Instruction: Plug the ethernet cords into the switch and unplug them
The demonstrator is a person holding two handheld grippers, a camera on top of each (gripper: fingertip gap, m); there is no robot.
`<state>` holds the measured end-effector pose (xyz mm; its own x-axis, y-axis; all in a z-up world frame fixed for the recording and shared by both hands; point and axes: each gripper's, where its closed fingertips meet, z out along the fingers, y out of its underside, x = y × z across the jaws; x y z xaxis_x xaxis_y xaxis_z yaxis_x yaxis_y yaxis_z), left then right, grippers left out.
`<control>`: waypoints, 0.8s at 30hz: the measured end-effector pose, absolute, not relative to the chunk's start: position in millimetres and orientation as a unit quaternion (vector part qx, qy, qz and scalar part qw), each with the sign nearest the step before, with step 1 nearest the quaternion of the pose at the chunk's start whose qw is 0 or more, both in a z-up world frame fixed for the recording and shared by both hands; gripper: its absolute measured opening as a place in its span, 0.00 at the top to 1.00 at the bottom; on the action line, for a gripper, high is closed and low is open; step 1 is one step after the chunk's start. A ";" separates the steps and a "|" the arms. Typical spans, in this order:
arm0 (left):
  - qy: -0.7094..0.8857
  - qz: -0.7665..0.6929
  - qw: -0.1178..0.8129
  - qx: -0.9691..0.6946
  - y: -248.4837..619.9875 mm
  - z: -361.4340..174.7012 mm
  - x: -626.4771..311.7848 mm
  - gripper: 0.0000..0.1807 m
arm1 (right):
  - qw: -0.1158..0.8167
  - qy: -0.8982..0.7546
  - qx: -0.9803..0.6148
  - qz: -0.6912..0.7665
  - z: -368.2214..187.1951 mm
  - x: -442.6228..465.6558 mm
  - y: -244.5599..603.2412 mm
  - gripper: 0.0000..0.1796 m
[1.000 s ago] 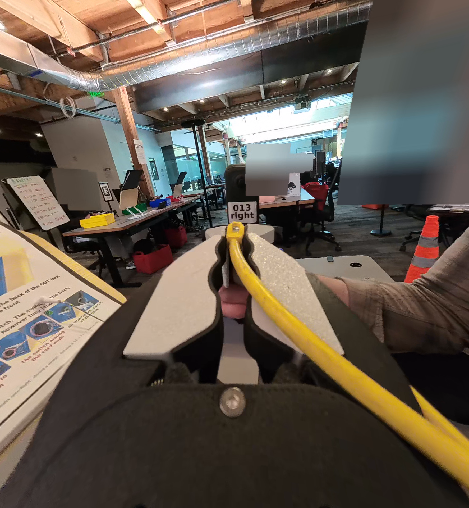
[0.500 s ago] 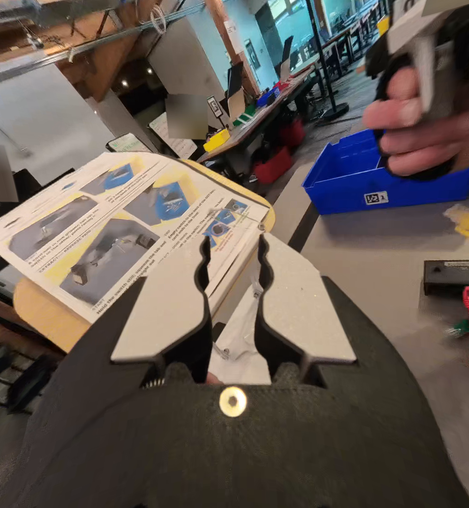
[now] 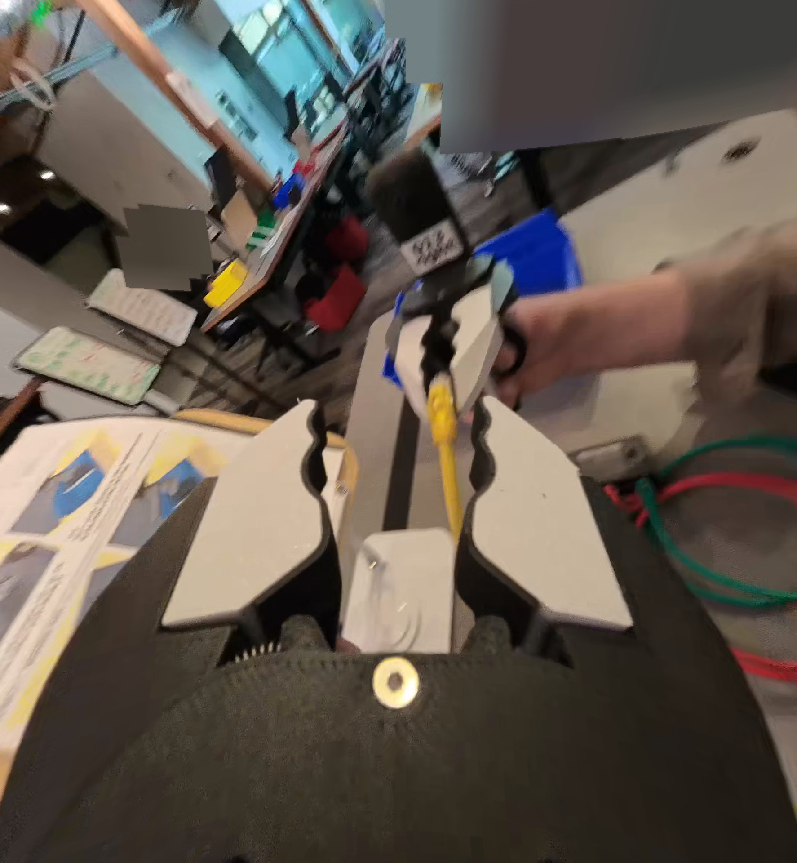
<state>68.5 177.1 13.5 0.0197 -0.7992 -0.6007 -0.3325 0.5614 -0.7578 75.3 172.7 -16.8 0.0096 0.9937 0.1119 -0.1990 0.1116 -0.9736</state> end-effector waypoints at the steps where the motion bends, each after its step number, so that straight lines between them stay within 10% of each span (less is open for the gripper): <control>1: 0.669 -0.188 0.580 -0.426 183.4 7.7 63.9 0.67 | 0.575 -0.472 -0.406 0.530 -13.2 77.4 169.6 0.94; 6: 0.586 -0.418 0.556 -0.416 199.4 33.0 21.1 0.83 | 0.582 -0.447 -0.357 0.578 5.2 85.5 159.0 0.95; 24: 0.674 -0.216 0.538 -0.458 183.8 -8.8 60.6 0.66 | 0.579 -0.459 -0.395 0.546 -22.1 62.2 174.0 0.95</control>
